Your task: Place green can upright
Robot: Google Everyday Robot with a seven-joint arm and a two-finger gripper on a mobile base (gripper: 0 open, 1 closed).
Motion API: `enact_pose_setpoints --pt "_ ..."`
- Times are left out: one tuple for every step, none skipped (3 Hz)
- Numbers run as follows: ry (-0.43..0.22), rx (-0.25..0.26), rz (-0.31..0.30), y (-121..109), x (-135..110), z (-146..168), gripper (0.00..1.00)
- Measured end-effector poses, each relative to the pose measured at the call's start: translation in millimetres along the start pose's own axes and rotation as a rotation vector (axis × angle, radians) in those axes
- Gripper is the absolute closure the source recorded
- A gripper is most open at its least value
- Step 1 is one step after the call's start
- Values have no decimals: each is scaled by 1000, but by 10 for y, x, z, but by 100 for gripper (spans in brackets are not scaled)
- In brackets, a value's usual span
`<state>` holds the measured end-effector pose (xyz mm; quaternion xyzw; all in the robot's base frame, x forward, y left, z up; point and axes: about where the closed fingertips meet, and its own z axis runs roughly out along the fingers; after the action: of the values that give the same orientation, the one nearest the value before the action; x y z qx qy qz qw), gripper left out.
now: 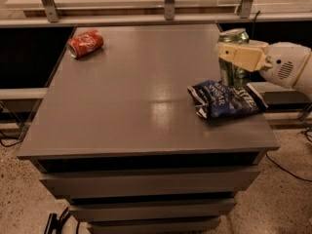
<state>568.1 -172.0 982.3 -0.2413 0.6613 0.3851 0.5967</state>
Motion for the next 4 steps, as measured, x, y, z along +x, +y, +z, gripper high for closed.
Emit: enact_pose_setpoints --pt "-9 16 -2 17 39 -180 100" --pt "-13 23 -1 39 103 -308 100" --pt "-36 21 1 109 293 -556 100" --pt "-41 24 5 131 342 -635 100"
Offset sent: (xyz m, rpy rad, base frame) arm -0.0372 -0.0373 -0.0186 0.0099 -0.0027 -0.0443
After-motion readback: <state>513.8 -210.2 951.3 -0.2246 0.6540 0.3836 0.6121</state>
